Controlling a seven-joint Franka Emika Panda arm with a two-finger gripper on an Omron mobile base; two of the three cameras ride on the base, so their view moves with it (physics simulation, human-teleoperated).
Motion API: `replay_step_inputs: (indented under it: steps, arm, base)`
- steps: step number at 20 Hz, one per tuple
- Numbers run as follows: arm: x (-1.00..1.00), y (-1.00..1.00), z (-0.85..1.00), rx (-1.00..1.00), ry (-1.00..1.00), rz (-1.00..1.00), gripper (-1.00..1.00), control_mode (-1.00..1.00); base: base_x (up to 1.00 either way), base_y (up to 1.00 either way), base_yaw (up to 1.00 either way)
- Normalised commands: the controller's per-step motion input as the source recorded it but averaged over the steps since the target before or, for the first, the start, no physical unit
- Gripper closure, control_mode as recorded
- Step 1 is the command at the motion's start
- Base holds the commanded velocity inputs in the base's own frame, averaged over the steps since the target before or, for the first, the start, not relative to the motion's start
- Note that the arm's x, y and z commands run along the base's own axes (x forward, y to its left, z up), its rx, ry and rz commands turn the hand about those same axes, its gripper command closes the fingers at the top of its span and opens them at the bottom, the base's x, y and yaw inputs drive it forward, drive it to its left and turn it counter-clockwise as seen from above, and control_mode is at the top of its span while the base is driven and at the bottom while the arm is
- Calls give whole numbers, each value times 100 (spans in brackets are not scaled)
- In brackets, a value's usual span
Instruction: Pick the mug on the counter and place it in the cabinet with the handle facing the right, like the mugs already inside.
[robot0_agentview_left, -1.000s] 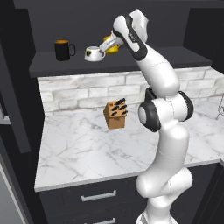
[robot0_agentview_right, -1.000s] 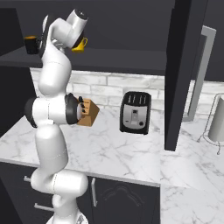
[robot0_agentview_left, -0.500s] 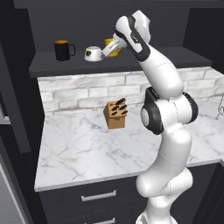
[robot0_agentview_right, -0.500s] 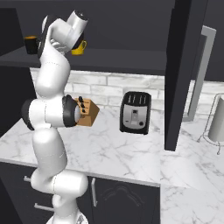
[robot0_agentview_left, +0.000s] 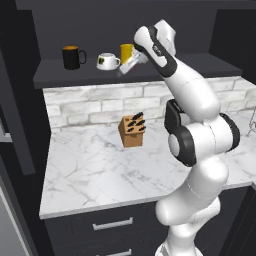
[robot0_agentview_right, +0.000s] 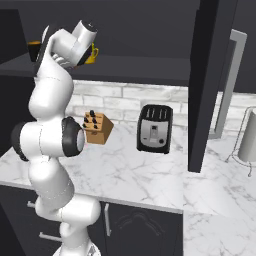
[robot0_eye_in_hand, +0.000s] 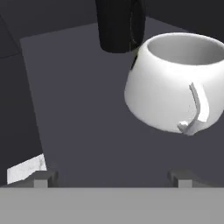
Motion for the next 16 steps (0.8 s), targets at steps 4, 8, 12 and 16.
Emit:
replay_step_inputs:
  steps: [4,8,12,16]
  arm:
    - [-63,0,-11,0,-7,0,-100,-100]
    - [-70,0,-11,0,-7,1,-100,-100]
    - [-75,0,-17,0,-7,1,-100,-100]
    - [-84,0,-24,0,-8,1,-100,-100]
  base:
    - [0,0,0]
    - [0,0,0]
    - [0,0,0]
    - [0,0,0]
